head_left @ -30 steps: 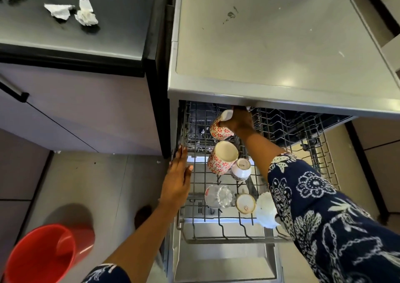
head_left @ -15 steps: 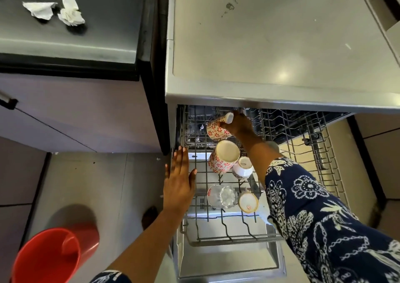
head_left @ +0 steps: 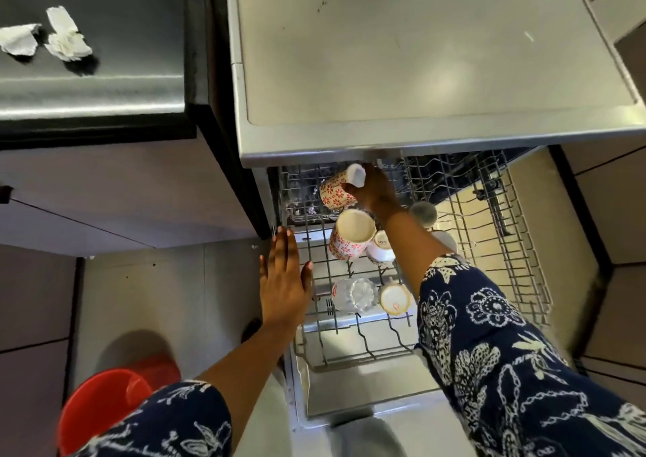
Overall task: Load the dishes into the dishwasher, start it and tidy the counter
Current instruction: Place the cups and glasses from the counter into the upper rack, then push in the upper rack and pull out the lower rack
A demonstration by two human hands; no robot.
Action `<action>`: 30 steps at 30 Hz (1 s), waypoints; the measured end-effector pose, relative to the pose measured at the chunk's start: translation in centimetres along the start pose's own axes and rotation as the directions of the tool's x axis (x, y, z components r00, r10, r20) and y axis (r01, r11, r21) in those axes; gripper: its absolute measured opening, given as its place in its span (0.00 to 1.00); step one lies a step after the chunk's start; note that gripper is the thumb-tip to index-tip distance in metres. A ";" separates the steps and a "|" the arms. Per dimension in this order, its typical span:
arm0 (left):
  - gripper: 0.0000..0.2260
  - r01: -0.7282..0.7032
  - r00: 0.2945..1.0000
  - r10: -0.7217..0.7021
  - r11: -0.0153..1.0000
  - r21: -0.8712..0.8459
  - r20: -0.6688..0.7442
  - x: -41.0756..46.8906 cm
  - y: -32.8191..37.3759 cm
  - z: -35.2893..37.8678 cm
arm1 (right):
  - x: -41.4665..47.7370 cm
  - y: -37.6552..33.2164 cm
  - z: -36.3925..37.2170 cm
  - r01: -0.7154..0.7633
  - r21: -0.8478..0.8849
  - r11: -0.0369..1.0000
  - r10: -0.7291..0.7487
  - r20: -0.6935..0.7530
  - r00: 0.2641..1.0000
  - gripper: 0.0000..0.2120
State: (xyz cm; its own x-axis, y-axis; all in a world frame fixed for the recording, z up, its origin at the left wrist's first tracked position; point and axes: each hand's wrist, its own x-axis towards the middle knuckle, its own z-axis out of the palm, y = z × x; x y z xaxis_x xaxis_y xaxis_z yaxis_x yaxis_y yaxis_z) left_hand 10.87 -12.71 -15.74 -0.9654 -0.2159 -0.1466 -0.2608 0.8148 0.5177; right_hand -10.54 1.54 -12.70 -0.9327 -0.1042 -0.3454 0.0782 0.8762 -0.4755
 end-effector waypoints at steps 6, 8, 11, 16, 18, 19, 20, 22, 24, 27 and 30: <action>0.28 -0.044 0.996 0.048 0.998 0.055 -0.072 -0.6 1.0 -0.5 | -5.2 4.9 -1.0 0.129 -0.064 0.990 -0.134 -0.089 0.987 0.18; 0.27 -0.046 0.996 0.053 0.994 0.094 -0.075 -1.1 1.4 -0.6 | -8.1 7.5 -0.8 0.175 -0.066 0.982 -0.182 -0.108 0.977 0.16; 0.21 0.004 0.999 0.004 0.984 0.180 -0.041 -4.0 3.4 0.4 | -13.4 12.4 -1.0 0.146 -0.028 0.989 -0.147 -0.084 0.986 0.15; 0.26 0.041 0.999 -0.038 0.995 0.090 -0.033 -12.3 6.6 3.7 | -21.7 19.4 -2.0 0.238 -0.095 0.967 -0.241 -0.015 0.970 0.13; 0.28 0.075 0.997 -0.074 0.996 0.050 -0.015 -15.3 7.5 5.4 | -23.8 22.3 -2.1 0.211 -0.111 0.971 -0.213 -0.004 0.977 0.16; 0.30 0.088 0.996 -0.087 0.995 0.037 -0.004 -16.5 7.8 6.4 | -24.5 23.6 -2.0 0.204 -0.135 0.970 -0.208 -0.014 0.978 0.17; 0.32 0.090 0.996 -0.090 0.995 0.037 0.003 -17.5 8.0 7.4 | -25.0 24.6 -1.9 0.212 -0.182 0.960 -0.223 -0.037 0.974 0.18; 0.34 0.099 0.995 -0.100 0.993 0.059 0.020 -18.8 8.1 9.5 | -25.6 26.7 -1.3 0.220 -0.265 0.939 -0.245 -0.067 0.967 0.22; 0.33 0.111 0.994 -0.112 0.990 0.086 0.006 -19.3 8.2 10.7 | -26.1 28.2 -0.9 0.212 -0.303 0.929 -0.248 -0.085 0.965 0.23; 0.30 0.113 0.993 -0.110 0.987 0.116 -0.034 -18.9 8.1 11.7 | -26.6 29.8 0.1 0.227 -0.363 0.904 -0.282 -0.105 0.954 0.28; 0.29 0.087 0.995 -0.074 0.975 0.204 -0.069 -18.8 7.3 12.6 | -26.5 30.6 1.1 0.247 -0.377 0.892 -0.321 -0.145 0.936 0.28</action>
State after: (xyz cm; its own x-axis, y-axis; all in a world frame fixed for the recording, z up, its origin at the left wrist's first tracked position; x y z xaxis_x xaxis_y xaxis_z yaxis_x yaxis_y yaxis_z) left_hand 27.19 4.07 -19.83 -0.9416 -0.3124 -0.1256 -0.3365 0.8857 0.3198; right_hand 16.93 30.58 -19.03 -0.9491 -0.3104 -0.0537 -0.2938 0.9337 -0.2046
